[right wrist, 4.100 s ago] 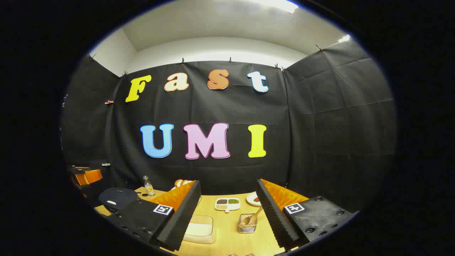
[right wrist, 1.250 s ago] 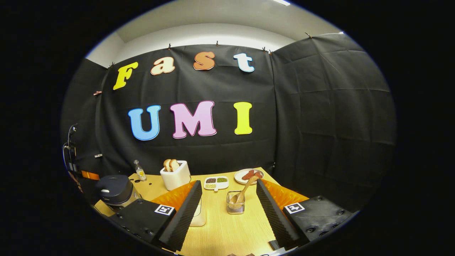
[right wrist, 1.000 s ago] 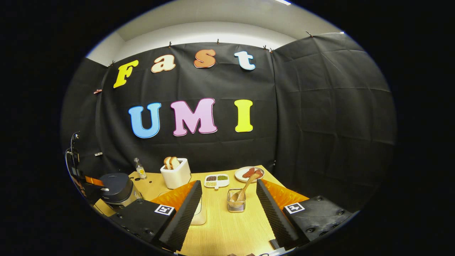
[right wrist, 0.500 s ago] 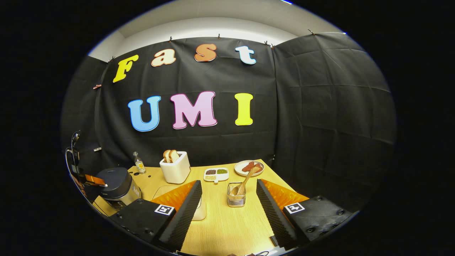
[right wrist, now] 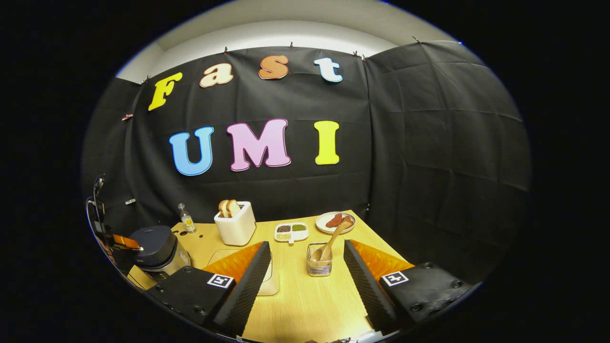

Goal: Close the left gripper, press the button to open the rice cooker; take a wooden spoon from the chopstick holder with the right hand, scoop a spoonful of rice and pour it into the rice cooker, then put the wooden spoon back into the chopstick holder.

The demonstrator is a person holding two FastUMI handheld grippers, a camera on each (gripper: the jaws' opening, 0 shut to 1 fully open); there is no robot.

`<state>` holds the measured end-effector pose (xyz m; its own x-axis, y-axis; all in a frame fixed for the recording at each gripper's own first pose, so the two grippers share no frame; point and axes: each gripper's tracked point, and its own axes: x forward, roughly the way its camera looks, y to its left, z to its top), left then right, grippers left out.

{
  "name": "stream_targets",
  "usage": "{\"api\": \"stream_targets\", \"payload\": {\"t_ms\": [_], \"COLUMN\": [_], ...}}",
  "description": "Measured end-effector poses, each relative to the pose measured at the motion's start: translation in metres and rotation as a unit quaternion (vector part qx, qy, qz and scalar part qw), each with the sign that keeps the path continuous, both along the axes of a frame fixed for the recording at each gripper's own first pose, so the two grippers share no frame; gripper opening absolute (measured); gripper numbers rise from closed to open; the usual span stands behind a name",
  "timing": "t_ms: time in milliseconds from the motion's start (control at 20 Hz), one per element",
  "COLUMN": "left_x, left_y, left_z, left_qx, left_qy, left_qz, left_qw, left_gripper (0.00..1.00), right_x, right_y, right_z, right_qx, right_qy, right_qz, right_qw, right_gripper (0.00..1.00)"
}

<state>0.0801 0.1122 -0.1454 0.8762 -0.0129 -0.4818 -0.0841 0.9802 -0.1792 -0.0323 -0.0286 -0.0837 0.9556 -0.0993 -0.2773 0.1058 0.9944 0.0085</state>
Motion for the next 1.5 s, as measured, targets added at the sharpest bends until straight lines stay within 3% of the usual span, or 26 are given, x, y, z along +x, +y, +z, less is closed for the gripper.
{"api": "stream_targets", "payload": {"t_ms": [150, 250, 400, 550, 650, 850, 1200, 1500], "left_x": [0.014, 0.019, 0.018, 0.018, 0.015, 0.013, 0.01, -0.018], "left_y": [-0.002, -0.01, -0.036, -0.067, -0.087, -0.094, -0.116, -0.132], "left_z": [0.079, 0.131, 0.156, 0.145, 0.134, 0.119, 0.106, 0.084], "left_qx": [0.09, 0.115, 0.115, 0.086, 0.046, 0.048, 0.075, 0.087], "left_qy": [-0.098, -0.16, -0.203, -0.198, -0.185, -0.168, -0.149, -0.115], "left_qz": [0.013, 0.018, 0.001, -0.026, -0.034, -0.011, 0.009, 0.036], "left_qw": [0.991, 0.98, 0.972, 0.976, 0.981, 0.985, 0.986, 0.989], "left_gripper": [0.06, 0.06, 0.07, 0.11, 0.25, 0.98, 0.95, 0.95], "right_x": [0.004, 0.007, 0.015, 0.025, 0.034, 0.053, 0.072, 0.099], "right_y": [-0.007, -0.011, -0.019, -0.028, -0.035, -0.047, -0.062, -0.059], "right_z": [0.004, 0.004, 0.002, -0.007, -0.014, -0.031, -0.062, -0.106], "right_qx": [-0.002, -0.004, 0.003, 0.008, 0.014, 0.036, 0.055, 0.084], "right_qy": [0.0, 0.0, 0.004, 0.016, 0.026, 0.046, 0.078, 0.122], "right_qz": [-0.009, -0.012, -0.017, -0.02, -0.021, -0.022, -0.002, 0.023], "right_qw": [1.0, 1.0, 1.0, 1.0, 0.999, 0.998, 0.995, 0.989], "right_gripper": [0.96, 0.96, 0.96, 0.96, 0.96, 0.97, 0.98, 0.99]}}
